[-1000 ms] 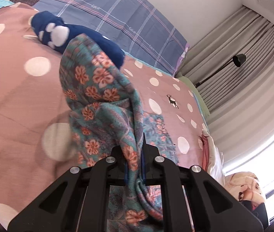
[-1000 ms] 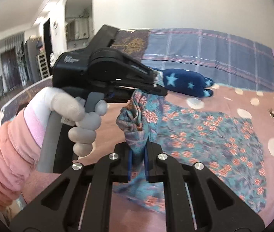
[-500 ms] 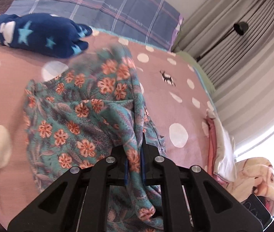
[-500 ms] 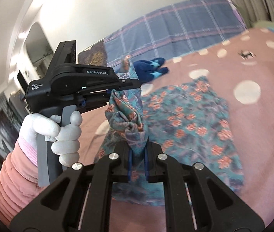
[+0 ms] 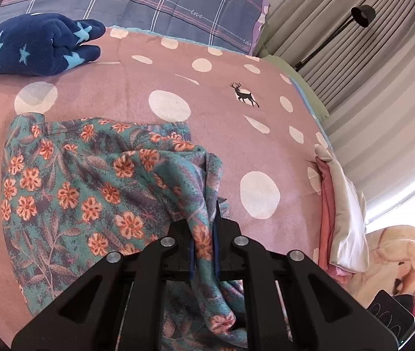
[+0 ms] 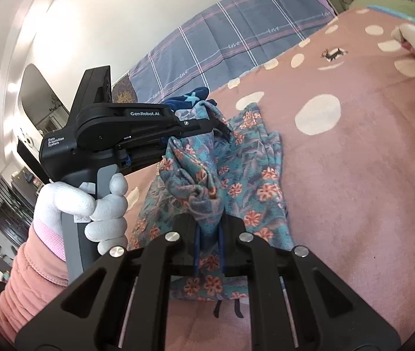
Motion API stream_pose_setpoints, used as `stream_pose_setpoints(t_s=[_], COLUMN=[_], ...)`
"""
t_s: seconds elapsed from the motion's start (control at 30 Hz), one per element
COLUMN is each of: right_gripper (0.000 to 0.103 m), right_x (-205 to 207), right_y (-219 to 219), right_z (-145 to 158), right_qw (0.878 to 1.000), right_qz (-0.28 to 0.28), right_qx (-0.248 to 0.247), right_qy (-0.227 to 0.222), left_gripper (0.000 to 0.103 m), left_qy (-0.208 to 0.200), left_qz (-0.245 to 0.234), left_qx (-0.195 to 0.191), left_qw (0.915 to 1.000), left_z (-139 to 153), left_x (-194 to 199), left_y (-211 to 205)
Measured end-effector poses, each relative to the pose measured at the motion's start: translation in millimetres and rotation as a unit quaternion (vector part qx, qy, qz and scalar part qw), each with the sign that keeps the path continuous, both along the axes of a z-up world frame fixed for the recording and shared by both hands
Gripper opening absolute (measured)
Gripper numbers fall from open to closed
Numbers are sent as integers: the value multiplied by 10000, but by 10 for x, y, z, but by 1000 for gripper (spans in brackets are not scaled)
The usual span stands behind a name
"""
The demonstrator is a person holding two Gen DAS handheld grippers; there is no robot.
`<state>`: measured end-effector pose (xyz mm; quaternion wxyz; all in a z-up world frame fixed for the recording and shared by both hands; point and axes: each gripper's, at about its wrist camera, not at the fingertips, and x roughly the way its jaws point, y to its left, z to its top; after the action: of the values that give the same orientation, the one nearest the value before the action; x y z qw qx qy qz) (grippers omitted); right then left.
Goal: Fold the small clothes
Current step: 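Lift the gathered shirt edge with both grippers and fold it over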
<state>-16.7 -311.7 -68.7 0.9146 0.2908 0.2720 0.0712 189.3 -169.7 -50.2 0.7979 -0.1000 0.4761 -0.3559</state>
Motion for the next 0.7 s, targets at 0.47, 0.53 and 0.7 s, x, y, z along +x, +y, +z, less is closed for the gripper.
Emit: stream_pose_setpoints(t_s=[0.47, 0.53, 0.7], right_gripper=[9, 9, 9], right_x=[-64, -62, -67], right_y=[-127, -128, -119], right_z=[-82, -126, -213], right_qw=[9994, 9991, 9981], right_qz=[63, 63, 107], right_qx=[288, 327, 370], right_qy=[199, 278, 485], left_gripper=[9, 9, 13], left_qy=[-296, -411, -944], left_qz=[-237, -339, -622], left_qx=[635, 859, 1500], left_qw=[9973, 9949, 9822], left_z=[-1, -45, -98], left_x=[-149, -193, -337], left_y=[-394, -468, -654])
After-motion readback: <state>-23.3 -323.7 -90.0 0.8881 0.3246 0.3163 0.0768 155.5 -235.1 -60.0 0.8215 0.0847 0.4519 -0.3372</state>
